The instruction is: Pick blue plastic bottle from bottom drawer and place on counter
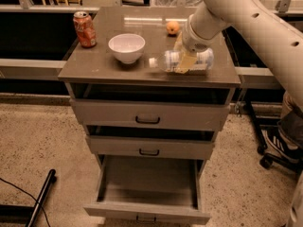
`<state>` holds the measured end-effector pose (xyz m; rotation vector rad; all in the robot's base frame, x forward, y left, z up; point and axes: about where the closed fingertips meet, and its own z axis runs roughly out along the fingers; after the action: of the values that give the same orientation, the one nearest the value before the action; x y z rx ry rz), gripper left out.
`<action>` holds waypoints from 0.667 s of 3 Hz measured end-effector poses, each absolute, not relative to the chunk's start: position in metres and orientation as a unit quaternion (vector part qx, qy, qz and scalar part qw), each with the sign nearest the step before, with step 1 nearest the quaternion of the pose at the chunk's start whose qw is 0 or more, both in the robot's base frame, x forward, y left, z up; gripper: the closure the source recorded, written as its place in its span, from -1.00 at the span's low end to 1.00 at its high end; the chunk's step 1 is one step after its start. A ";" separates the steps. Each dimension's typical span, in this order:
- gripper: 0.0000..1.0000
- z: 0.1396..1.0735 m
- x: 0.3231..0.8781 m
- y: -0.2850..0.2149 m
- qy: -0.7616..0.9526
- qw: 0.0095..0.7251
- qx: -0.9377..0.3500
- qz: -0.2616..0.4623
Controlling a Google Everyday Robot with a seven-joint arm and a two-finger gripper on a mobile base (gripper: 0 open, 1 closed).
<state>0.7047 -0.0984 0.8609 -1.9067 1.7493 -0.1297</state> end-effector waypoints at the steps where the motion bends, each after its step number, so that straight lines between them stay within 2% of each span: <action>1: -0.30 0.851 0.712 -0.098 0.664 0.292 -0.688 -0.033; 2: -0.77 0.851 0.713 -0.097 0.664 0.293 -0.687 -0.033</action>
Offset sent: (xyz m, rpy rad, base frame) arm 0.0069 0.0007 -0.0091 0.0541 0.0005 -0.0330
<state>0.7130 -0.0973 0.8506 -1.8308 1.7683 -0.0890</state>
